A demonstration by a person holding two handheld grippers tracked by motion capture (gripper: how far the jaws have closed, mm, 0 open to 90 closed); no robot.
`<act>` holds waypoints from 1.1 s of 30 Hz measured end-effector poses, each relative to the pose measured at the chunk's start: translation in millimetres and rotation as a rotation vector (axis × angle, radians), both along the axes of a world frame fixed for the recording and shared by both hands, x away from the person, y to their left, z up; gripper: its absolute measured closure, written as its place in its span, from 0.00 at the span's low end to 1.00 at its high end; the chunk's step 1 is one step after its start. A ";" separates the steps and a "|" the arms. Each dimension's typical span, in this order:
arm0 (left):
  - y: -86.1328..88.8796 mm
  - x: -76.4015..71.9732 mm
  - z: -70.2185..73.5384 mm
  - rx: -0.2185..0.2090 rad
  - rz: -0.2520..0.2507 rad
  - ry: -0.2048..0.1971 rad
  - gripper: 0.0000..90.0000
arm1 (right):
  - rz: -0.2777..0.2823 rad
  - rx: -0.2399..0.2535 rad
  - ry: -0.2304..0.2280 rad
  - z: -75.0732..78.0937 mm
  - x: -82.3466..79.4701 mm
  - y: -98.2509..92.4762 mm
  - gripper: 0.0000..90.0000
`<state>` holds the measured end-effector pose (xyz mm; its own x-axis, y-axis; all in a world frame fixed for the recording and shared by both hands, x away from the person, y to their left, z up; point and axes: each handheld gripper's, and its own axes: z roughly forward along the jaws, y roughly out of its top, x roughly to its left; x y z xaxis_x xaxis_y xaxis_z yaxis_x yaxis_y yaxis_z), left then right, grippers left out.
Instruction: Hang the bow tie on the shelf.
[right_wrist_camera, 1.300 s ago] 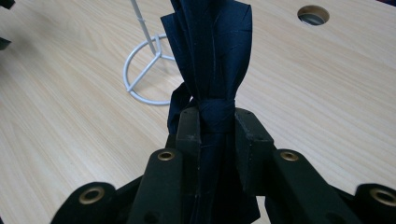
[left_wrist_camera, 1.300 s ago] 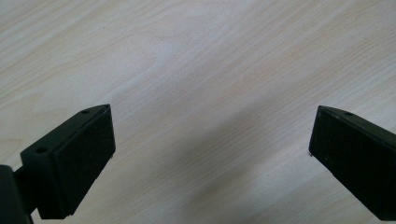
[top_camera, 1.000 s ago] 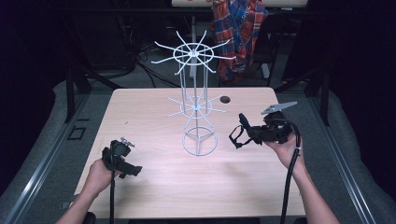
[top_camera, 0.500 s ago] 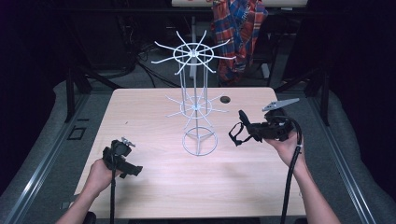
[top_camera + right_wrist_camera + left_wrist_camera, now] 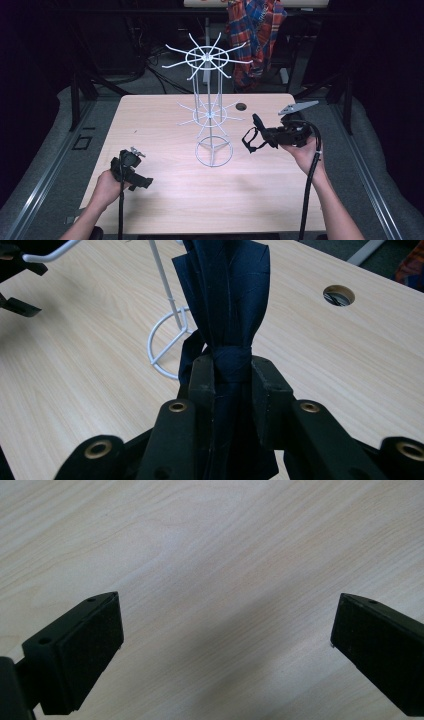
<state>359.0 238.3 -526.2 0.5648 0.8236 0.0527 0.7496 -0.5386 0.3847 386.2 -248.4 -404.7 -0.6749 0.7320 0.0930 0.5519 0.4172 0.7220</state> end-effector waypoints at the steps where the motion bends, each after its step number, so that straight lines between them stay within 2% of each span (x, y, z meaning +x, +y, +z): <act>1: 0.0 0.0 0.0 0.000 0.000 0.000 0.00 | 0.000 0.000 0.000 0.0 0.0 0.0 0.81; 10: -1.1 0.4 0.1 0.003 0.001 0.001 0.00 | 0.021 0.020 -0.031 10.8 -0.8 3.4 0.81; 19: -1.8 1.0 -0.6 0.001 -0.006 0.000 0.00 | 0.035 0.039 -0.043 18.9 -3.2 7.3 0.81; 23: 0.3 0.1 -0.8 0.000 0.000 -0.001 0.01 | 0.049 0.029 -0.054 25.9 -4.7 9.2 0.81; 28: -1.5 0.2 -0.6 0.002 -0.004 -0.003 0.00 | 0.070 0.061 -0.079 36.0 -5.8 12.2 0.81; 33: -0.9 0.0 -0.6 0.000 -0.003 -0.001 0.00 | 0.074 0.083 -0.087 39.1 -4.9 11.6 0.81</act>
